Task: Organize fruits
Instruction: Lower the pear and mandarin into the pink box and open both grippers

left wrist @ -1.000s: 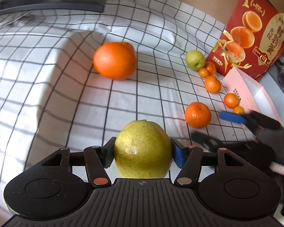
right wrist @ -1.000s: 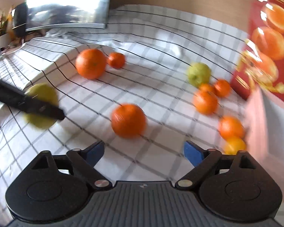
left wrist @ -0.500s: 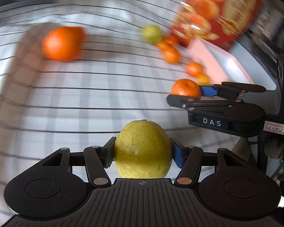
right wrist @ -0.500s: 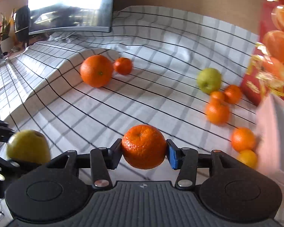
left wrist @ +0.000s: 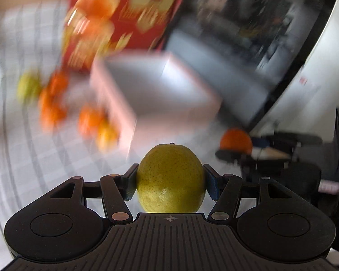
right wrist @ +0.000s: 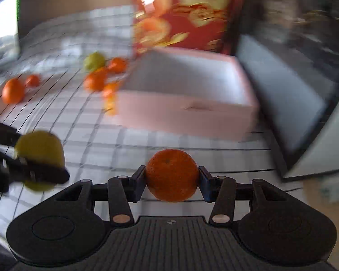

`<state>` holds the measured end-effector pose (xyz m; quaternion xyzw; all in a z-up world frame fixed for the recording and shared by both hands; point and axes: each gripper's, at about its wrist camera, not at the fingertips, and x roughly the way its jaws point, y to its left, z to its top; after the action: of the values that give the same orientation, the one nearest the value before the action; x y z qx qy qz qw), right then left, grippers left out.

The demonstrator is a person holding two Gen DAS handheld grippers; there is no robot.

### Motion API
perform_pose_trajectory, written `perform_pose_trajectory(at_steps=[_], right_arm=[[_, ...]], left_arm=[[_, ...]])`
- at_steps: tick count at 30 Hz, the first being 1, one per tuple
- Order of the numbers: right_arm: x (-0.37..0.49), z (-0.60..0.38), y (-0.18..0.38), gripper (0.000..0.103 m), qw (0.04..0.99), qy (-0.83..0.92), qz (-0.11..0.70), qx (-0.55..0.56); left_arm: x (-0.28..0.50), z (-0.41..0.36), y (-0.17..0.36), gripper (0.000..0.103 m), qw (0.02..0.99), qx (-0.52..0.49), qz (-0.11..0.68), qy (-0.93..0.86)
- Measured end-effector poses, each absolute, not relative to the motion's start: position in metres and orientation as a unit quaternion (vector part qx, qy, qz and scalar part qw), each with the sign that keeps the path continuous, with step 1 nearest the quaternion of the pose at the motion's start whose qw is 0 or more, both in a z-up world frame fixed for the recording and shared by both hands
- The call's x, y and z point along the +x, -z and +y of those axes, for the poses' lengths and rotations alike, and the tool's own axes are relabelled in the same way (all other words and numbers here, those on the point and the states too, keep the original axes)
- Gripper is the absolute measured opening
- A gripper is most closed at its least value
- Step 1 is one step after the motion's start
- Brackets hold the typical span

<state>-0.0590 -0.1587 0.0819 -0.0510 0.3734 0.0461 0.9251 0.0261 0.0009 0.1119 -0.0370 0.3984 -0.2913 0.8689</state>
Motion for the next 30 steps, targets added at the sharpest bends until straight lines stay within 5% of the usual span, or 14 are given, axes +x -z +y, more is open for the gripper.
perform_pose_trajectory(at_steps=[10, 23, 30], right_arm=[[0.043, -0.172, -0.141, 0.048, 0.947, -0.037, 0.31, -0.078], [0.112, -0.172, -0.075, 0.048, 0.912, -0.048, 0.404, -0.053], [0.123, -0.162, -0.048, 0.054, 0.896, -0.066, 0.434, -0.069]], left_arm=[[0.181, -0.061, -0.184, 0.065, 0.882, -0.036, 0.395, 0.253], [0.237, -0.11, -0.06, 0.066, 0.851, 0.103, 0.475, 0.2], [0.232, -0.111, -0.037, 0.066, 0.837, 0.134, 0.488, 0.206]])
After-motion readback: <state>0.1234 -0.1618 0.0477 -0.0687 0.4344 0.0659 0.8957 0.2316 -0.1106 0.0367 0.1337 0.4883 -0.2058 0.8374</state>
